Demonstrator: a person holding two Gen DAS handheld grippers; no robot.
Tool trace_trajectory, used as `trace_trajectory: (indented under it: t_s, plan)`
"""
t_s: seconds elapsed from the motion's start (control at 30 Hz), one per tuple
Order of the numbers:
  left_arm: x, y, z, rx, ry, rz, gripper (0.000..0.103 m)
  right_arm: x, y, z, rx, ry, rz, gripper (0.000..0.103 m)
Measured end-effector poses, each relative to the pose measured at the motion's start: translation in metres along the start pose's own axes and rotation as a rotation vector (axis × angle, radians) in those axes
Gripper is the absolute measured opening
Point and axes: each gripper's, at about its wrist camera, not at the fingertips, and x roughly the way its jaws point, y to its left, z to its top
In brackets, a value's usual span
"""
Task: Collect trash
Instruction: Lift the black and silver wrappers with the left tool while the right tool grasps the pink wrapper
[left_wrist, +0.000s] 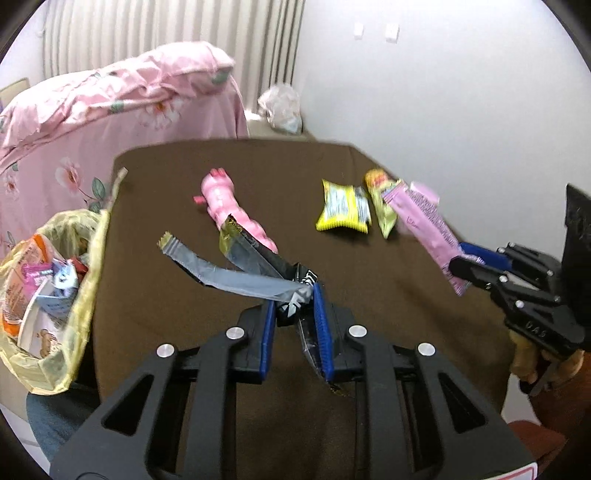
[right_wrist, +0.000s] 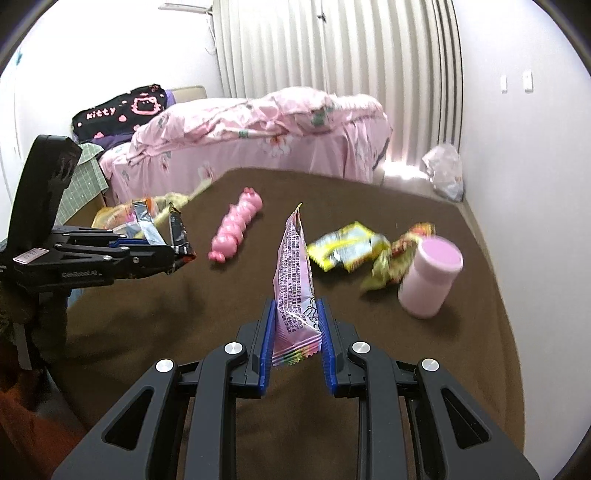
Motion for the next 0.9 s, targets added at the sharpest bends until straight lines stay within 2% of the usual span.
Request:
trace_trajectory:
  t_s: [0.33, 0.63, 0.77, 0.9]
  plan:
    - [-0.056, 0.026, 0.012, -0.067, -0.153, 0.015, 0.019, -0.014, 0.030, 0.031, -0.083, -0.058, 0.022, 0.022]
    - [-0.110, 0.096, 0.026, -0.182, -0.283, 0.182, 0.019, -0.008, 0.073, 0.089, -0.147, -0.112, 0.110, 0.022]
    - [-0.125, 0.131, 0.023, -0.253, -0.323, 0.266, 0.019, 0.008, 0.096, 0.115, -0.158, -0.099, 0.163, 0.022]
    - [-0.134, 0.165, 0.014, -0.352, -0.351, 0.308, 0.019, 0.024, 0.126, 0.134, -0.207, -0.080, 0.197, 0.022]
